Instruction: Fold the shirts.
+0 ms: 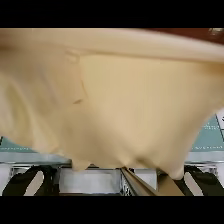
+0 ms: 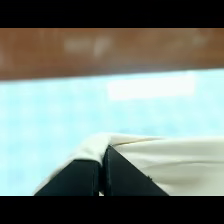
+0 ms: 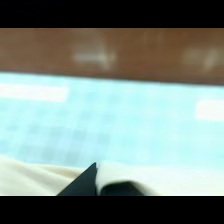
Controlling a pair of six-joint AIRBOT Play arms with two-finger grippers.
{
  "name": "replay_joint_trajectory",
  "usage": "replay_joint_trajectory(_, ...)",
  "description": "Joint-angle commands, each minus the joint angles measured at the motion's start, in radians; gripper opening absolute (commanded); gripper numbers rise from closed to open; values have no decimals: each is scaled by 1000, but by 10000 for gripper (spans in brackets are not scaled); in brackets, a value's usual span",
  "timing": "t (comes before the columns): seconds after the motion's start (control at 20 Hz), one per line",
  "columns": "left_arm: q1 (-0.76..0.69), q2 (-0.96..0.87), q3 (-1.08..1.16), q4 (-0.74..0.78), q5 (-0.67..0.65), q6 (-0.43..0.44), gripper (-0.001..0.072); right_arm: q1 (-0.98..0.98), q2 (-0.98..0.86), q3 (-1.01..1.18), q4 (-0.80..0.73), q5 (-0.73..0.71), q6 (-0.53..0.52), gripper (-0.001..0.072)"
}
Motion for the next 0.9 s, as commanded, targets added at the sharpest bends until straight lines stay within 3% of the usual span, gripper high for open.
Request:
replay_joint_trajectory(0.0,-17,-108,-257,2,151,7,28,1,-97,-332,119,-256,-53,19)
replay_joint_trajectory(0.25,-111,-393,-341,-21,417,1,28,0,-505,-329,187,-548,-59,19)
replay_joint_trajectory(0.5,-155,-561,-318,-140,599,-66,28,-1,-883,6,306,-544,-16,19)
replay_joint_trajectory(0.55,-152,-572,-318,-153,600,-84,32,-4,-927,60,311,-518,16,58)
replay_joint_trajectory(0.6,-144,-575,-318,-153,596,-96,139,-13,-954,97,319,-487,24,342)
replay_joint_trajectory(0.65,-126,-570,-314,-152,573,-95,488,-32,-968,134,316,-430,23,628)
replay_joint_trajectory(0.7,-90,-569,-292,-147,494,-92,705,-62,-967,161,300,-365,11,627)
replay_joint_trajectory(0.85,67,-562,-233,-47,154,-70,704,-200,-909,193,134,-80,-86,626)
